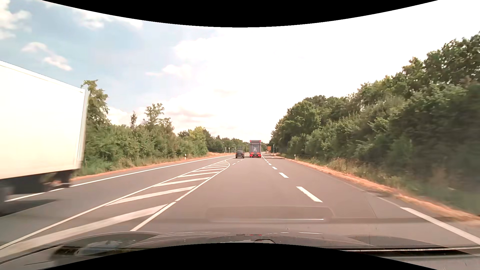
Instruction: Follow the waypoints while adhering to traffic rules and regulations
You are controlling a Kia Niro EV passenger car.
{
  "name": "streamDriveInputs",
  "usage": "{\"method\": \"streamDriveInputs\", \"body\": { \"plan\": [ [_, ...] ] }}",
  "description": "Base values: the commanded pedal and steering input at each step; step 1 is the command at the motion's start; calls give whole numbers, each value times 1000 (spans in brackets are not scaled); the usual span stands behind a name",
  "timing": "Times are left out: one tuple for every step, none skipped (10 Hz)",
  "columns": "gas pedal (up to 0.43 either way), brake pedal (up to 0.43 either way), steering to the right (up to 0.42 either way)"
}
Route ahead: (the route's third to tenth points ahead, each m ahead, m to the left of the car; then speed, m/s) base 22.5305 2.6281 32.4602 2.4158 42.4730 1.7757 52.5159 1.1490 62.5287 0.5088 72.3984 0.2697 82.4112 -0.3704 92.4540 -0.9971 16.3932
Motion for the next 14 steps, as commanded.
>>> {"method": "streamDriveInputs", "body": {
  "plan": [
    [138,0,-8],
    [138,0,-8],
    [130,0,-8],
    [130,0,-7],
    [130,0,-7],
    [130,0,-7],
    [130,0,-7],
    [130,0,-7],
    [130,0,-7],
    [118,0,-7],
    [118,0,-6],
    [118,0,-7],
    [118,0,-6],
    [118,0,-6]
  ]
}}
